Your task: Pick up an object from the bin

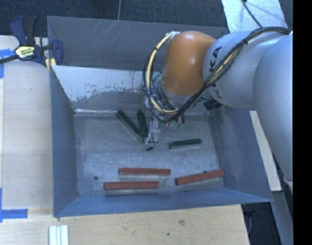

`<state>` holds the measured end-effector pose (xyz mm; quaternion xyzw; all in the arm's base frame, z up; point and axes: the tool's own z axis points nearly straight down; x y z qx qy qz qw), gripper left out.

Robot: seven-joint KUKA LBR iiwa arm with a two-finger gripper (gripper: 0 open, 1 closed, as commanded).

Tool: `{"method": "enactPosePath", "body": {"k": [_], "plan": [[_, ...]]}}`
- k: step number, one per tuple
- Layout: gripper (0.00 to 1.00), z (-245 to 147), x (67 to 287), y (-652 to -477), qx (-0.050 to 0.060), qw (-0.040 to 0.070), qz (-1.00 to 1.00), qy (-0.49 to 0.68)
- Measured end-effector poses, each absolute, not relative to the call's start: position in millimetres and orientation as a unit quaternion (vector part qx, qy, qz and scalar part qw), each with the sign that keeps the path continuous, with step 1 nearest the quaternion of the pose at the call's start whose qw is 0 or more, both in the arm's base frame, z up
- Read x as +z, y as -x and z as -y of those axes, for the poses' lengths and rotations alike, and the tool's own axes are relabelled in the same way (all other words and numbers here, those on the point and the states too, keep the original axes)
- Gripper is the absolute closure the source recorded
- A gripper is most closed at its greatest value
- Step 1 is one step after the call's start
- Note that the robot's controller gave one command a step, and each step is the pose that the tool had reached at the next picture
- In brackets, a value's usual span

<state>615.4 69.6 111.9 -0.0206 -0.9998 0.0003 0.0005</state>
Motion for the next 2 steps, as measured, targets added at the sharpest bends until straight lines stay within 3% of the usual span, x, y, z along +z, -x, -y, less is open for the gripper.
{"method": "enactPosePath", "body": {"k": [1,2], "plan": [[0.0,-74.4,127.2,-619.7,-0.001,-0.002,0.993,0.115],[0.0,-71.7,72.8,-627.5,-0.001,0.001,0.988,0.154]]}}
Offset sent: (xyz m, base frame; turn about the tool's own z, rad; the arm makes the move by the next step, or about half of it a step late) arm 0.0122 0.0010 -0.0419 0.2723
